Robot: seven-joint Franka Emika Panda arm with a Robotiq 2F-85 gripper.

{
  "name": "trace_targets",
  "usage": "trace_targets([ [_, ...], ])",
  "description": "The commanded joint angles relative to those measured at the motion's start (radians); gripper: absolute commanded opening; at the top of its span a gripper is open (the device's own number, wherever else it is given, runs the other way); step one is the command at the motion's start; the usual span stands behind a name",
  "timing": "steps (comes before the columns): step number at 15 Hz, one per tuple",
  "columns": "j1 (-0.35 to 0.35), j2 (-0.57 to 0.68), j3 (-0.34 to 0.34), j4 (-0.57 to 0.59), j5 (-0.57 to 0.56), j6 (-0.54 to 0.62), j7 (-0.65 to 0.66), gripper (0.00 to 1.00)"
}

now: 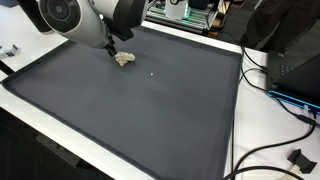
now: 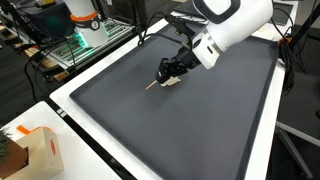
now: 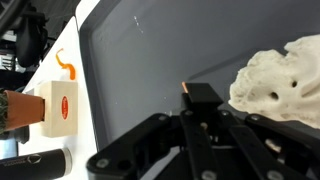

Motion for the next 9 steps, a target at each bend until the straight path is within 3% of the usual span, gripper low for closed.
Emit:
trace_targets([
  [1, 0.008, 0.025, -0.003, 0.036, -0.033, -0.047, -0.070, 0.03],
  [9, -0.006, -0.007, 0.007, 0.032, -0.026, -0.039, -0.214, 0.03],
])
